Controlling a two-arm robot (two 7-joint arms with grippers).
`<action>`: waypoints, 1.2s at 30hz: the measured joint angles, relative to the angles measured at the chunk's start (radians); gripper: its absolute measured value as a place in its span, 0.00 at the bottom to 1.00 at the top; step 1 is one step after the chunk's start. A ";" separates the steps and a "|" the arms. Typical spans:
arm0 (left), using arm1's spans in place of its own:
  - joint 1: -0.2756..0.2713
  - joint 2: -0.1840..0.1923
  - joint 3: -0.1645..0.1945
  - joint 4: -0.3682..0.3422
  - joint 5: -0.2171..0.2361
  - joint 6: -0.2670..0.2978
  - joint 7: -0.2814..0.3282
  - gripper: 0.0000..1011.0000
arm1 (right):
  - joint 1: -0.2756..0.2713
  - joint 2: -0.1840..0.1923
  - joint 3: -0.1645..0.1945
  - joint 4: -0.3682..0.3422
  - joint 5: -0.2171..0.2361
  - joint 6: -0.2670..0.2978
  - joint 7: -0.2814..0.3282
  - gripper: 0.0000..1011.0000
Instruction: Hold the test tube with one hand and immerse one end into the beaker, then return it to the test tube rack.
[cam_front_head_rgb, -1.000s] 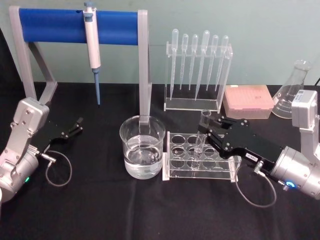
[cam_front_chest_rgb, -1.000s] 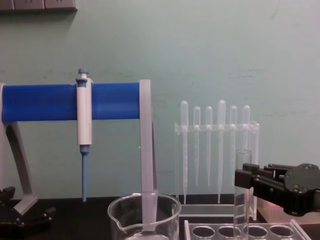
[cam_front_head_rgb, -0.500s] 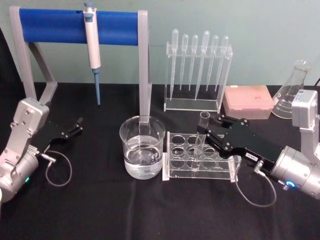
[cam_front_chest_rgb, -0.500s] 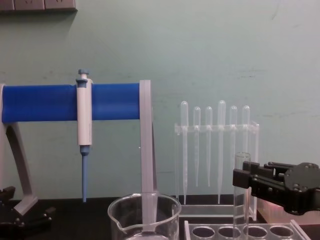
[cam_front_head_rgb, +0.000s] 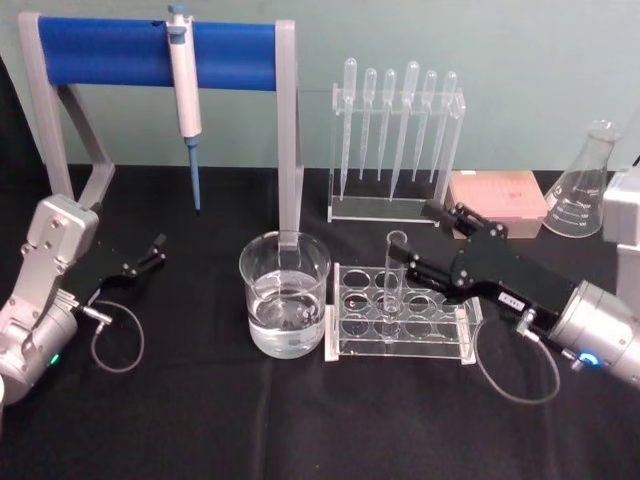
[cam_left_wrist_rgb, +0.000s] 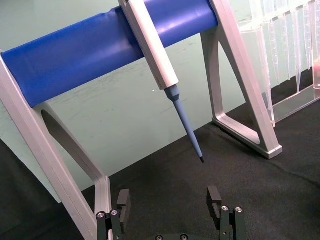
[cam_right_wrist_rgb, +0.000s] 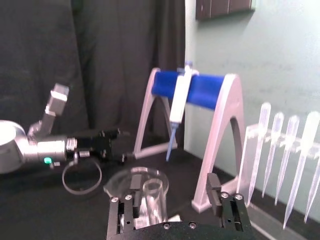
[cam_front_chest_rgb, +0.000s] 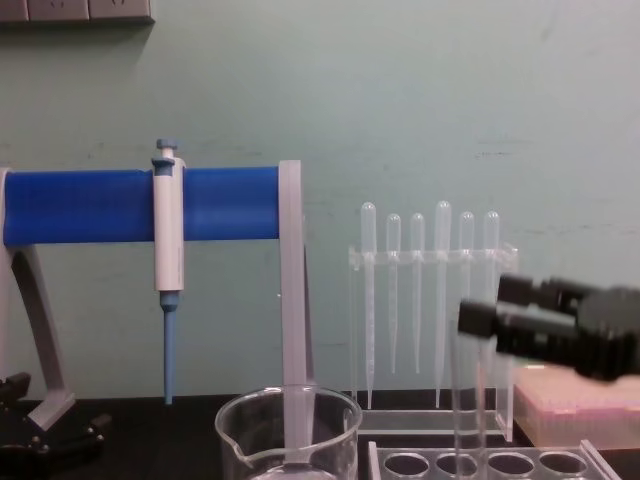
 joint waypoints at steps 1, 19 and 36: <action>0.000 0.000 0.000 0.000 0.000 0.000 0.000 0.99 | -0.004 0.002 0.009 -0.016 0.009 0.000 -0.001 0.78; 0.000 0.000 0.000 0.000 0.000 0.000 0.000 0.99 | -0.029 -0.064 0.101 -0.060 0.002 0.033 -0.213 0.99; 0.000 0.000 0.000 0.000 0.000 0.000 0.000 0.99 | -0.040 -0.231 0.155 0.099 -0.318 -0.036 -0.637 0.99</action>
